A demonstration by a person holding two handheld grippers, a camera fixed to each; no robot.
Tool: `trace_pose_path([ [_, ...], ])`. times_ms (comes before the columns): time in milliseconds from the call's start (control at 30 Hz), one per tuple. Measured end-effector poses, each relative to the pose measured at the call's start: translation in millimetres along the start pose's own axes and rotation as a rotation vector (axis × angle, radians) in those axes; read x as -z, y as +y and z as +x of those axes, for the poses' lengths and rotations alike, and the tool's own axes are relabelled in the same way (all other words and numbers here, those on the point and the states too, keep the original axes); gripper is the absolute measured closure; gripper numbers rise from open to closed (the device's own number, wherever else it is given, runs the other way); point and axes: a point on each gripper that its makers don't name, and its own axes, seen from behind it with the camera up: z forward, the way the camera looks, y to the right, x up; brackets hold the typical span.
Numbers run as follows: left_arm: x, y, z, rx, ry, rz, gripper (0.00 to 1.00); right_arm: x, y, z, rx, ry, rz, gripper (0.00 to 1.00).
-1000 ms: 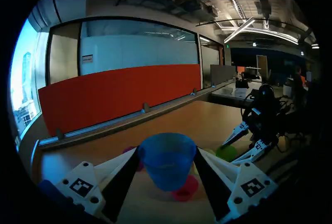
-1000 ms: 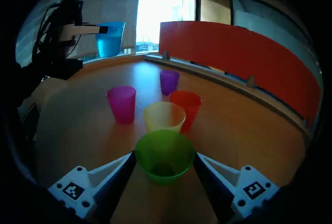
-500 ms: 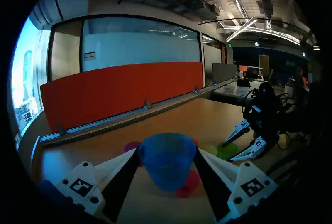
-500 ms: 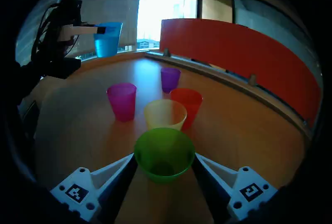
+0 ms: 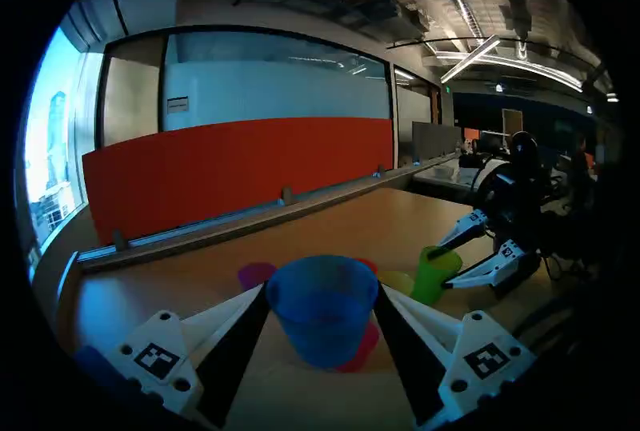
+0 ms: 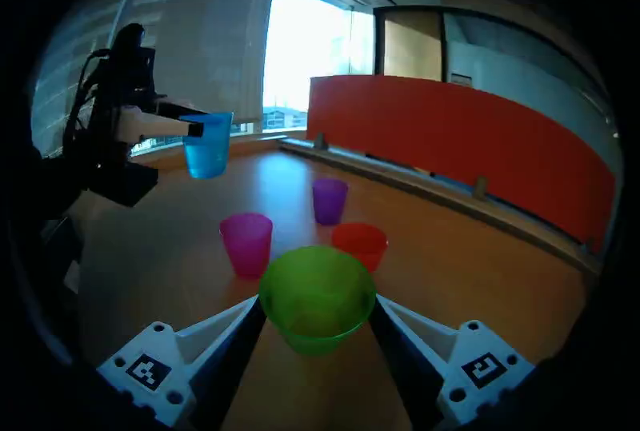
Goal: Pour water
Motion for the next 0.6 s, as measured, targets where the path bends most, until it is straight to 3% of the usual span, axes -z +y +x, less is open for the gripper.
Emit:
trace_pose_path([
  [367, 12.8, 14.9, -1, 0.011, 0.024, -0.013, 0.12, 13.7, -21, 49, -0.007, 0.122, 0.003, 0.1],
  [600, 19.8, 28.2, -3, 0.007, 0.032, -0.033, 0.12, 20.4, -32, 70, -0.002, 0.164, 0.014, 0.1],
])
